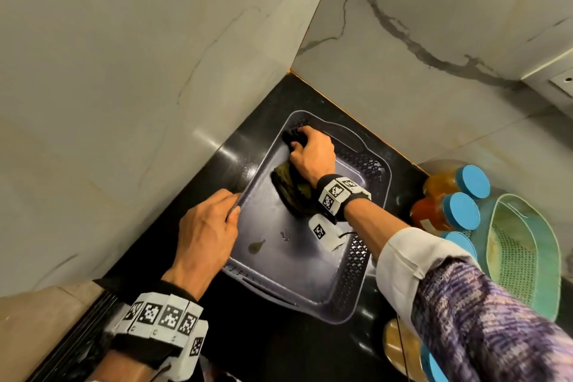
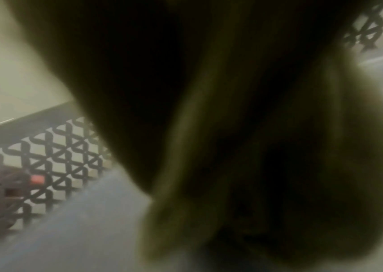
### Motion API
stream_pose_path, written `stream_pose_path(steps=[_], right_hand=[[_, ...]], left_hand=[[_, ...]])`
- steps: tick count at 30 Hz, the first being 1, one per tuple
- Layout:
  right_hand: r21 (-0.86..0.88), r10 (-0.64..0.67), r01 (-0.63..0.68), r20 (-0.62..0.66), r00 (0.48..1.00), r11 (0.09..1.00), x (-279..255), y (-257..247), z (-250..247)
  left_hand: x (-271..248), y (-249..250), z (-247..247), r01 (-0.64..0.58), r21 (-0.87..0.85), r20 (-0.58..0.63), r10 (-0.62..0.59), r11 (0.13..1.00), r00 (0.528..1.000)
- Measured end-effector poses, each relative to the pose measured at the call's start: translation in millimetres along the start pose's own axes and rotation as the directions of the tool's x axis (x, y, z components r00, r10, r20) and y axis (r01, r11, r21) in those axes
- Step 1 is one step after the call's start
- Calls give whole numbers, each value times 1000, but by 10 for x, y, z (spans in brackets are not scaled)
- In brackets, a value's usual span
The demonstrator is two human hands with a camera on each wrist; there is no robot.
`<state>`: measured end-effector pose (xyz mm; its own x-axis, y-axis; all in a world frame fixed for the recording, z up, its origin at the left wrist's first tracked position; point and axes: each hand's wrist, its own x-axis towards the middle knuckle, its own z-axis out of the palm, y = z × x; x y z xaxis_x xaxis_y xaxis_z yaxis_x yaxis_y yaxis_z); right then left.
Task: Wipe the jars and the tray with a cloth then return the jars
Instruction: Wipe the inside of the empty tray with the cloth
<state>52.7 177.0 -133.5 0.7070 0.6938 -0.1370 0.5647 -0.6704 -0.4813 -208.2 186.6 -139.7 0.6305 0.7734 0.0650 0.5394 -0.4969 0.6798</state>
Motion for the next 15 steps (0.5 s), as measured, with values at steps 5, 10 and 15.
stream_pose_path(steps=[5,10,15], right_hand=[[39,-217,214,173,961,976,-87,15,-90],[59,-488,523,457,743,850,-675,1,-18],[-165,-322,392,337,885,905,-299,88,-210]], left_hand=[[23,12,40,57,-45,-20,-58,997,998],[-23,101,38,87,-20,-42,-88,996,995],[-5,88,54,59,-24,17,-59,998,998]])
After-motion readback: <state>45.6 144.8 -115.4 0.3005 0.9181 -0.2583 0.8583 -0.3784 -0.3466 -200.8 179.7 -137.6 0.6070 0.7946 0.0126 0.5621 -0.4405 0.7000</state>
